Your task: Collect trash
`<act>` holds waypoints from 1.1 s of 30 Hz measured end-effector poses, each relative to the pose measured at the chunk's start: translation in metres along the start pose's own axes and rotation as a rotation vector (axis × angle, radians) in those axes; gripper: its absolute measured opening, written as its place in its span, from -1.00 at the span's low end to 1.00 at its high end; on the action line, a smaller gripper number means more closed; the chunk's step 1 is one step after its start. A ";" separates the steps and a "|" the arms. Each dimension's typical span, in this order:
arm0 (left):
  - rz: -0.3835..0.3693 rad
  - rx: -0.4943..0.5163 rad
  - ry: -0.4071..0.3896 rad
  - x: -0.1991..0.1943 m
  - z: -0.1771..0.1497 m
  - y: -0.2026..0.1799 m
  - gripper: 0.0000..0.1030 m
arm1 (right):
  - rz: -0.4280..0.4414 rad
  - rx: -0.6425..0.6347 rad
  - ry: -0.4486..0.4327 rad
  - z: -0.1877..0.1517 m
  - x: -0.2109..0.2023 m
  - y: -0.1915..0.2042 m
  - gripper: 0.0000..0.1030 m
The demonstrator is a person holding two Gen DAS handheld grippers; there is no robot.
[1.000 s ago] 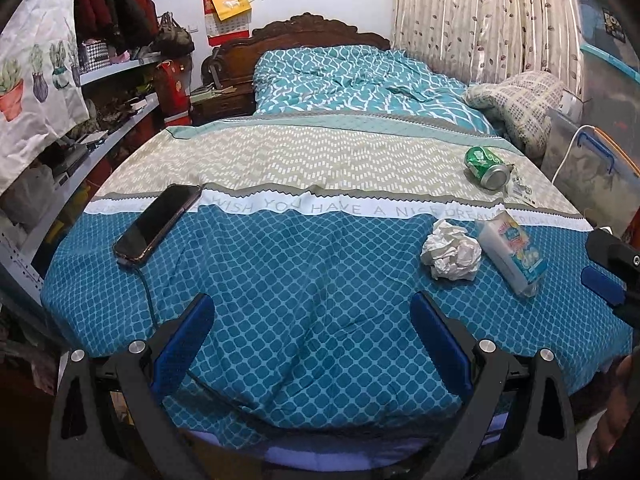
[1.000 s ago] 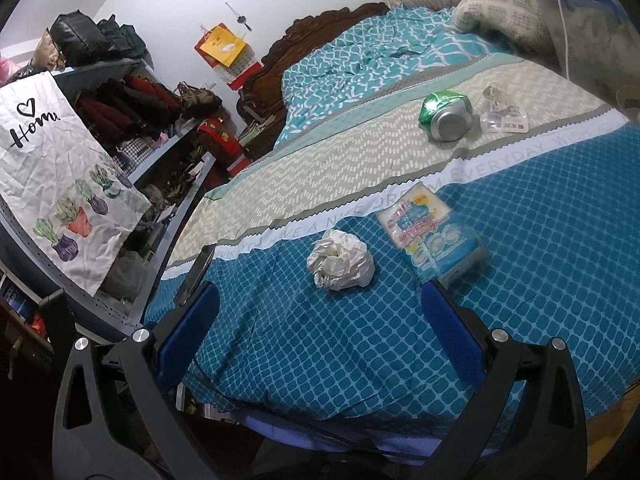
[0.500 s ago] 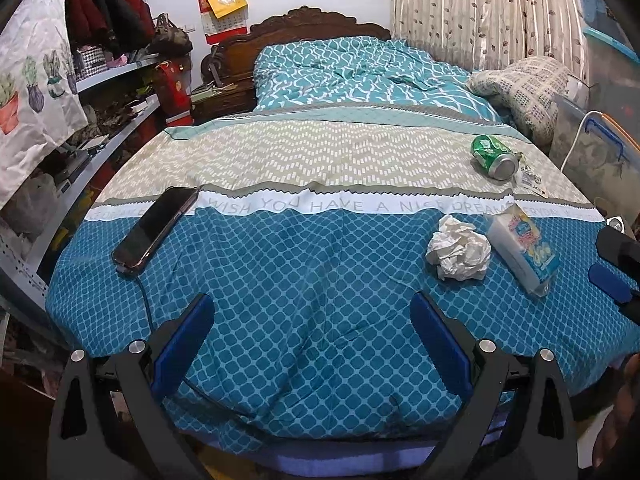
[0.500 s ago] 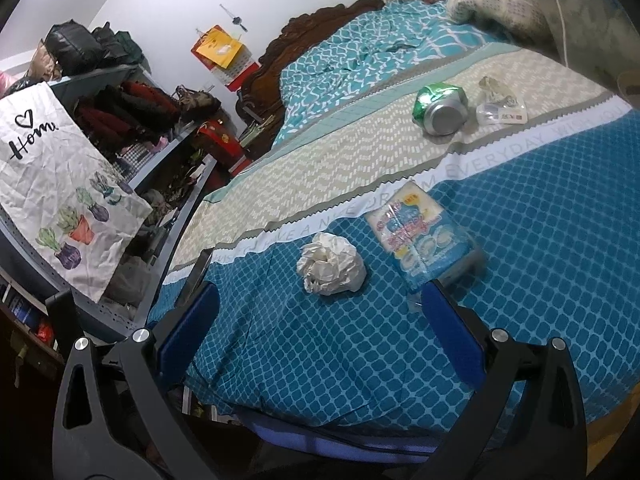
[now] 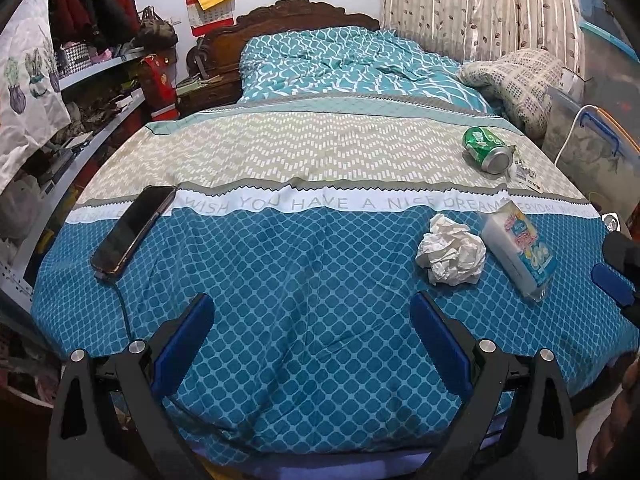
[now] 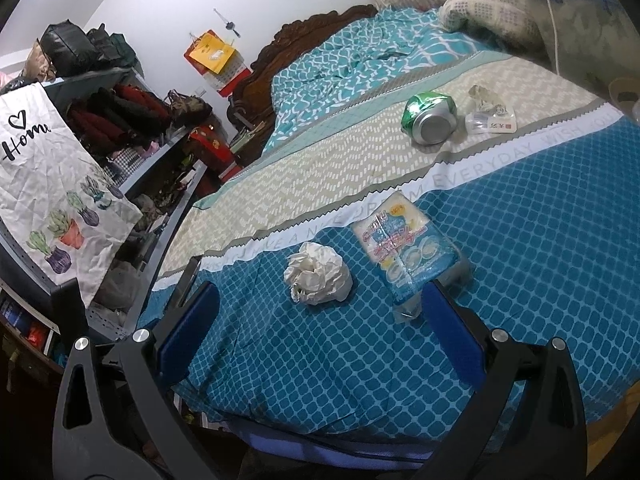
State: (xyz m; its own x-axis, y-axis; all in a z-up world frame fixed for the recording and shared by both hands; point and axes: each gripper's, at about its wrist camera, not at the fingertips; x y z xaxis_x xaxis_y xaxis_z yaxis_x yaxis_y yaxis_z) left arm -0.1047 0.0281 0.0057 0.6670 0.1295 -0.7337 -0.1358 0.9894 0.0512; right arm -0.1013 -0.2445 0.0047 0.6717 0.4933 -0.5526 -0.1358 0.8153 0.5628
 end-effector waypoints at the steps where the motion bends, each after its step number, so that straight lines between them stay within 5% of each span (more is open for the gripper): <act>1: -0.002 -0.004 0.005 0.002 0.000 0.000 0.83 | -0.001 -0.003 0.001 0.001 0.001 0.000 0.94; 25: -0.075 -0.013 0.096 0.046 0.022 -0.002 0.83 | -0.127 -0.136 -0.116 0.021 0.018 -0.001 0.90; 33: -0.098 -0.118 0.102 0.046 0.016 0.015 0.83 | -0.100 -0.155 -0.091 0.033 0.035 0.008 0.89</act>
State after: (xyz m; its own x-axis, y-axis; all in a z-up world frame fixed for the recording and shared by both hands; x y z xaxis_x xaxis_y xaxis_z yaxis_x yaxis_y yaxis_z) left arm -0.0646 0.0502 -0.0160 0.6043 0.0193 -0.7965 -0.1624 0.9817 -0.0995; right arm -0.0551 -0.2308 0.0103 0.7496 0.3841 -0.5391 -0.1710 0.8991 0.4030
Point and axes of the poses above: each gripper's, at about its wrist camera, not at the fingertips, and x roughly the way its jaws point, y to its left, z to its top, and after that the axes turned 3 degrees about -x, right-handed
